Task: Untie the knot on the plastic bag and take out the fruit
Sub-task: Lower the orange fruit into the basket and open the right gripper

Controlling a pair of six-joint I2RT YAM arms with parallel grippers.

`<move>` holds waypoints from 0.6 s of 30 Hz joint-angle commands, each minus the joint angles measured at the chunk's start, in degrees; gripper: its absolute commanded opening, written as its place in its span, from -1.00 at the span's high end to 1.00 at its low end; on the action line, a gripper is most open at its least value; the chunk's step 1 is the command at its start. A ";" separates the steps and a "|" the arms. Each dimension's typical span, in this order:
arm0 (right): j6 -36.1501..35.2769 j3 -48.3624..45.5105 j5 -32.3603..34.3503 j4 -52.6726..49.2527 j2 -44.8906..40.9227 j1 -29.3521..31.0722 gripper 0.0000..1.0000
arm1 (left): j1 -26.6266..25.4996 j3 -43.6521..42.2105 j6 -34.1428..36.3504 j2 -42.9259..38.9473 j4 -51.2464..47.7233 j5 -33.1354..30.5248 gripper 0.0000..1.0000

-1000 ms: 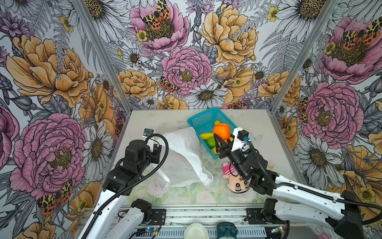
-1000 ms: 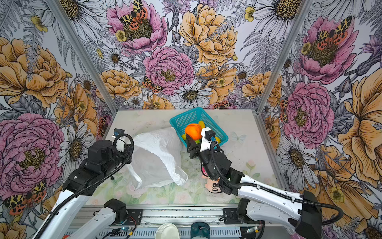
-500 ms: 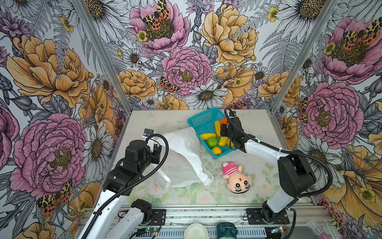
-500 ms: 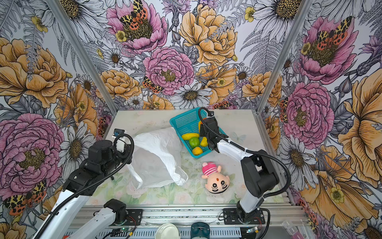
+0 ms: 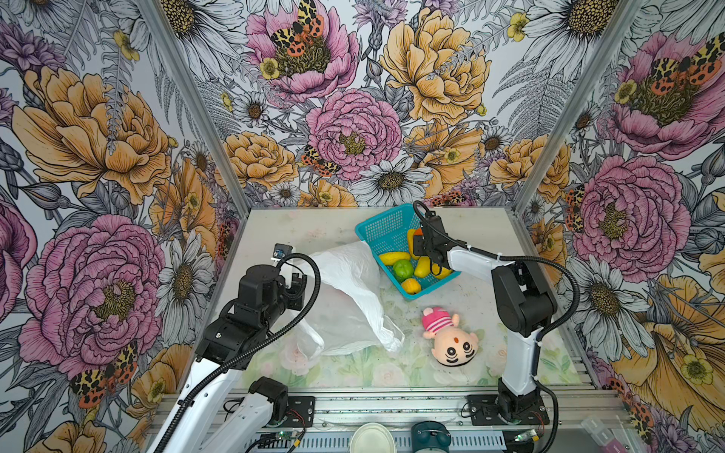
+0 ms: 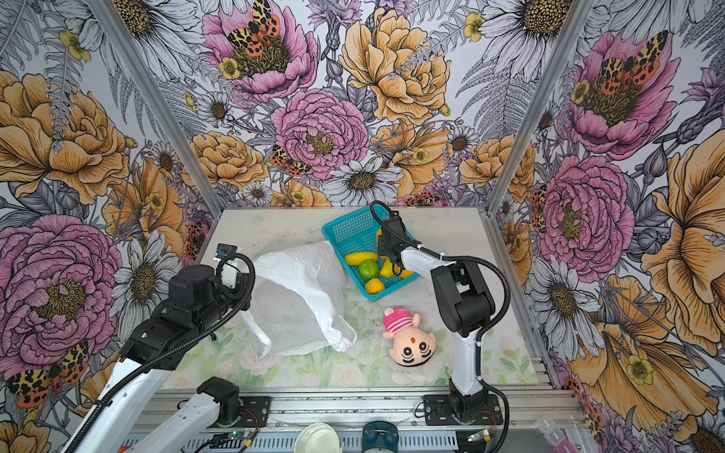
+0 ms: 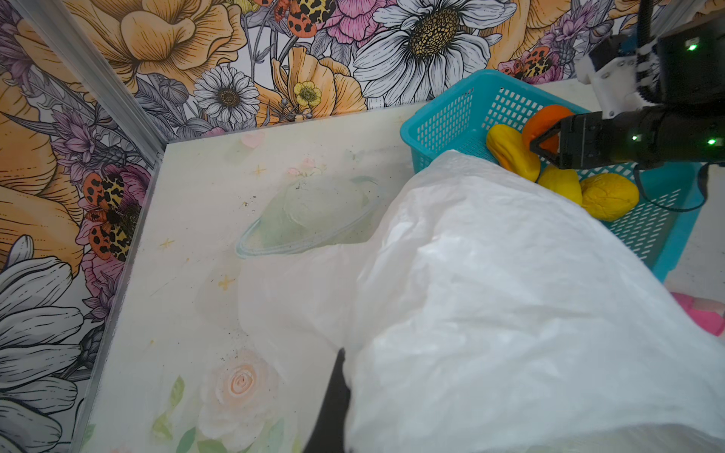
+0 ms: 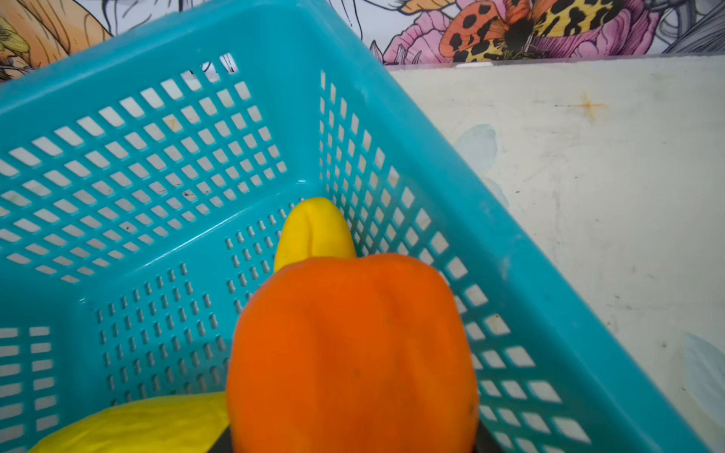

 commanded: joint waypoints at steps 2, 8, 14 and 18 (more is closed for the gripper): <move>1.05 1.45 0.06 -2.03 1.52 -0.63 0.04 | 0.56 -0.45 -0.78 -0.10 0.08 -0.59 1.00; 1.15 0.65 -0.27 -2.01 0.20 -0.60 -0.40 | 0.62 -0.47 -0.79 -0.02 0.08 -0.42 1.00; 1.63 -2.40 -0.36 -1.51 -4.81 -0.41 -0.69 | 0.67 -0.47 -0.85 -0.02 0.13 -0.46 1.00; 1.58 -5.13 -0.14 -0.50 -9.34 0.32 -0.74 | 0.67 -0.46 -0.85 0.07 0.13 -0.37 1.00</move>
